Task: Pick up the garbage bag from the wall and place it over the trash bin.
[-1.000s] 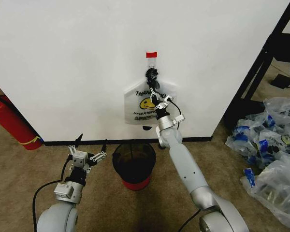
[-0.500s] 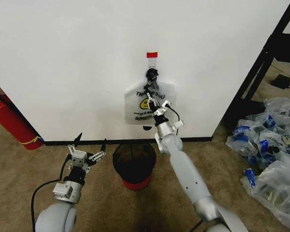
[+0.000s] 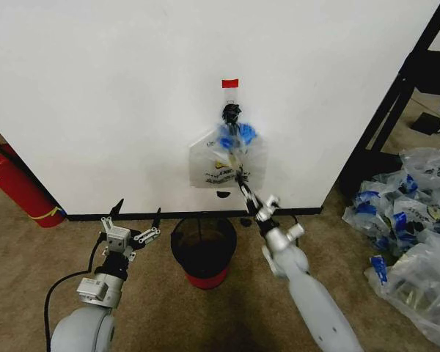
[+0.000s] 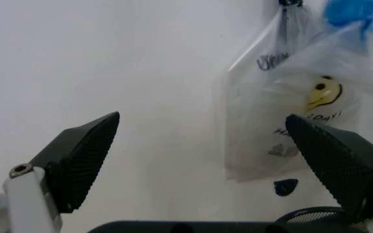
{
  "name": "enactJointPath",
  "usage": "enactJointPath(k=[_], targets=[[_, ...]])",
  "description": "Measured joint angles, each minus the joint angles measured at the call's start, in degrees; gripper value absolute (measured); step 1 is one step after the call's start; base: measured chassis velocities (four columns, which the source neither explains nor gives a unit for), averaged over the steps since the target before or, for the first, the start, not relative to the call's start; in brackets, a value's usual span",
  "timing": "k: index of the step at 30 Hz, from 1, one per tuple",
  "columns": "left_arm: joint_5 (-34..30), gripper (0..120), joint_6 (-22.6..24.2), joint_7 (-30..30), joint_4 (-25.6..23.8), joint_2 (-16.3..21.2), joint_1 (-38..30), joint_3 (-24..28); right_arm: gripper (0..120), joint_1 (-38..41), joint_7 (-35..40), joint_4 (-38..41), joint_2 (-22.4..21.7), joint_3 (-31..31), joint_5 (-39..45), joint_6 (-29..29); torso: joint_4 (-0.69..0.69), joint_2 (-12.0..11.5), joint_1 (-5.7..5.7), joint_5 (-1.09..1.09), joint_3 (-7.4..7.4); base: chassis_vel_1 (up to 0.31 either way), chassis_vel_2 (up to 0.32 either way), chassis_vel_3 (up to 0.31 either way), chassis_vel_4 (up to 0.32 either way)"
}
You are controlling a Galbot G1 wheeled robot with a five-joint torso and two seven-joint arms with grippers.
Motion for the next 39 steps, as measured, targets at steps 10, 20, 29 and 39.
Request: enactJointPath(k=[10,20,29,39], targets=[[-0.76,100,-0.79,0.00,-0.57,0.12,0.29,-0.19,0,-6.97,-5.53,3.22,-4.65,4.13,-2.39,-0.54,0.01,0.00,0.00,0.00,0.00,0.000,0.000,0.000,0.000],[-1.43,100,-2.00,-0.05,0.29,0.09,0.43,-0.22,0,-10.10,-6.44,1.82,-4.07,4.66,-5.28,1.21,0.01,0.00,0.00,-0.01,0.00,0.000,0.000,0.000,0.000],[-2.31,100,-2.15,-0.19,0.81,0.87,0.33,-0.53,0,-12.59,-5.37,3.64,-0.78,1.17,-7.10,4.39,0.01,0.00,0.00,-0.01,0.00,0.000,0.000,0.000,0.000],[-2.41,100,-2.53,-0.25,1.88,1.03,0.15,-0.83,10,-7.35,1.66,3.97,0.05,-0.31,-5.55,6.33,0.01,0.00,0.01,-0.01,0.00,0.000,0.000,0.000,0.000]])
